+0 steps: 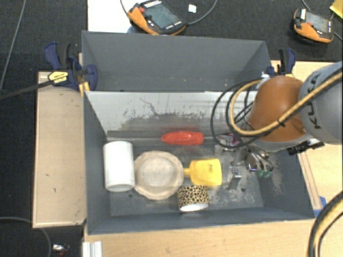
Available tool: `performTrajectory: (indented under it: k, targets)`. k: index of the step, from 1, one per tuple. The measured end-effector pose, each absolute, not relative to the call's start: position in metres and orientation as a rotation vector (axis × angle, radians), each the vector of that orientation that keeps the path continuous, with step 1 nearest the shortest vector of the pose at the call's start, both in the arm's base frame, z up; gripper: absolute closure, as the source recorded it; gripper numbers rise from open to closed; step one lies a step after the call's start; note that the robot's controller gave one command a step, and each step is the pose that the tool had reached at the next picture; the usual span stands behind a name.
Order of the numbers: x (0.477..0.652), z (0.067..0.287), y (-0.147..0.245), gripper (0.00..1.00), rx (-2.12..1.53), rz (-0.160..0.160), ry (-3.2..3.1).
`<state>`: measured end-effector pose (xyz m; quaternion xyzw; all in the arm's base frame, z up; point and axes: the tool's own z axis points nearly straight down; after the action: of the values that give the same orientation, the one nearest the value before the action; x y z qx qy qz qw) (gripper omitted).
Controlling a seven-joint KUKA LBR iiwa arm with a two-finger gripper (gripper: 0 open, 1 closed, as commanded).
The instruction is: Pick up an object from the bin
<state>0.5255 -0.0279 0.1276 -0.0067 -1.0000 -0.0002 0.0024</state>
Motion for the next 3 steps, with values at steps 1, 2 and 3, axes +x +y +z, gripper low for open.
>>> performTrajectory:
  k: [1, 2, 3]
  targets:
    - [0.528, 0.131, -0.028, 0.0, -0.018, 0.0, -3.144]
    - [0.523, 0.07, -0.01, 0.0, -0.049, -0.001, -3.144]
    - [0.519, 0.105, -0.005, 0.0, 0.043, 0.002, -3.159]
